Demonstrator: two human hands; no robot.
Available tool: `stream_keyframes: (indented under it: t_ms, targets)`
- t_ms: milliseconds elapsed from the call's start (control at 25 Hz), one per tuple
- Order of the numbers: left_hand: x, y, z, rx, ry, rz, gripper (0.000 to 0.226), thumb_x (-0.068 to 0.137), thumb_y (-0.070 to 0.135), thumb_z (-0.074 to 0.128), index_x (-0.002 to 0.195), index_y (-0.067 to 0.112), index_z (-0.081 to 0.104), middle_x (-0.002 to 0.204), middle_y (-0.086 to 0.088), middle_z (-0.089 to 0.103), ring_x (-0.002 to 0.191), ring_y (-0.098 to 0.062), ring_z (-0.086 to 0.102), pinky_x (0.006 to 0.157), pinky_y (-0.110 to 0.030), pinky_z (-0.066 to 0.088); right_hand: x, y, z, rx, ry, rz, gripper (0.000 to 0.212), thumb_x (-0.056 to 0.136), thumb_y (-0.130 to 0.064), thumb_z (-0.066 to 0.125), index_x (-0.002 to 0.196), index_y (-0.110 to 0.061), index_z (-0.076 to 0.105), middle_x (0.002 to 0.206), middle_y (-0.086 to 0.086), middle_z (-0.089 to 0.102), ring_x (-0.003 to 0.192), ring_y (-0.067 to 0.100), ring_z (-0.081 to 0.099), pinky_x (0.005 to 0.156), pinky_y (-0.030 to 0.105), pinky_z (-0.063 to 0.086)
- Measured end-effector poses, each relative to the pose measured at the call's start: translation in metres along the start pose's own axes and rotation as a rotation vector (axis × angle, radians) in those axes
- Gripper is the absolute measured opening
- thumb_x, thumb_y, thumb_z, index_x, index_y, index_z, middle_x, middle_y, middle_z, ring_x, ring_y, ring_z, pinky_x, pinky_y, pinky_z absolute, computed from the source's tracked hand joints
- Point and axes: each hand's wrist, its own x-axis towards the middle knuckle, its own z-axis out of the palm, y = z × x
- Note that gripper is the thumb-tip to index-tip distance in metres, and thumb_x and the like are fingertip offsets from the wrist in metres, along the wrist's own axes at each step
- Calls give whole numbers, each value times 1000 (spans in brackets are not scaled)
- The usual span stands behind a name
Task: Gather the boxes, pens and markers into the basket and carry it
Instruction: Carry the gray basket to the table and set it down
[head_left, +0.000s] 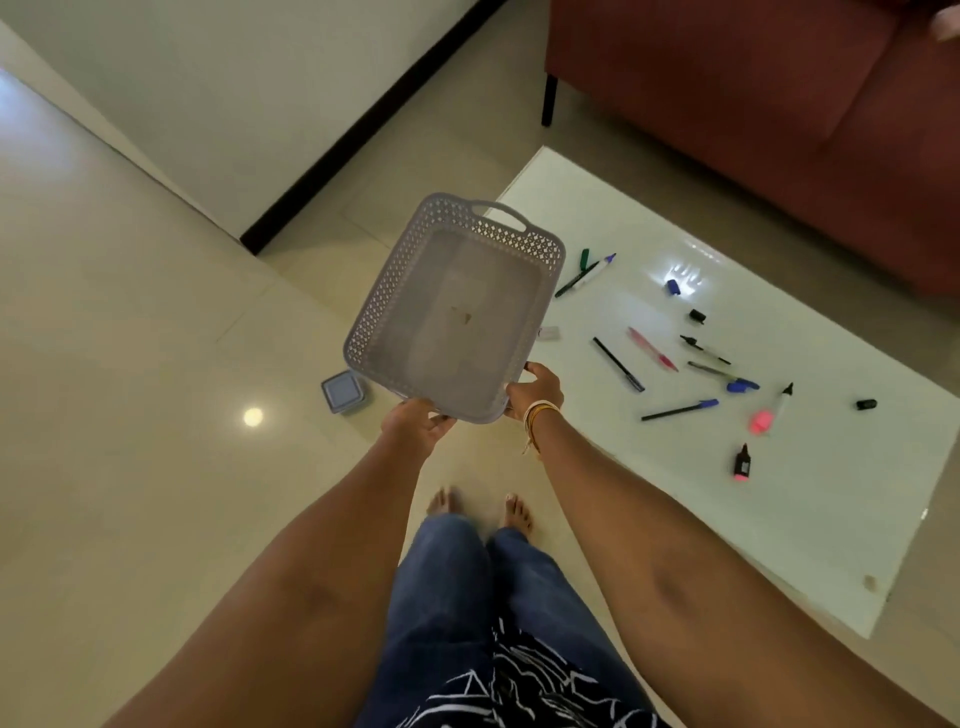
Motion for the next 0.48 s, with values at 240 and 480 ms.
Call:
stream_keyframes:
  t_ms: [240,480]
  targets:
    - [66,64,78,59,15,-17,49,89,-15,46,136,-5,43,134,-23,55,120,-39,56,86,-42,50,85,-72,3,82,17,36,56,81,-4,69,133,-18,56,131,14,60,91,33,65,78,50,60]
    - [161,118,167,201,19,-47,47,89,-15,50,134,-4,46,134,-24,53,117,-38,58,91,-42,53,194,-125,14,179,127,133,55,83,-3,69,135,-17,55,132,14,60,100,36,67,77,48,61]
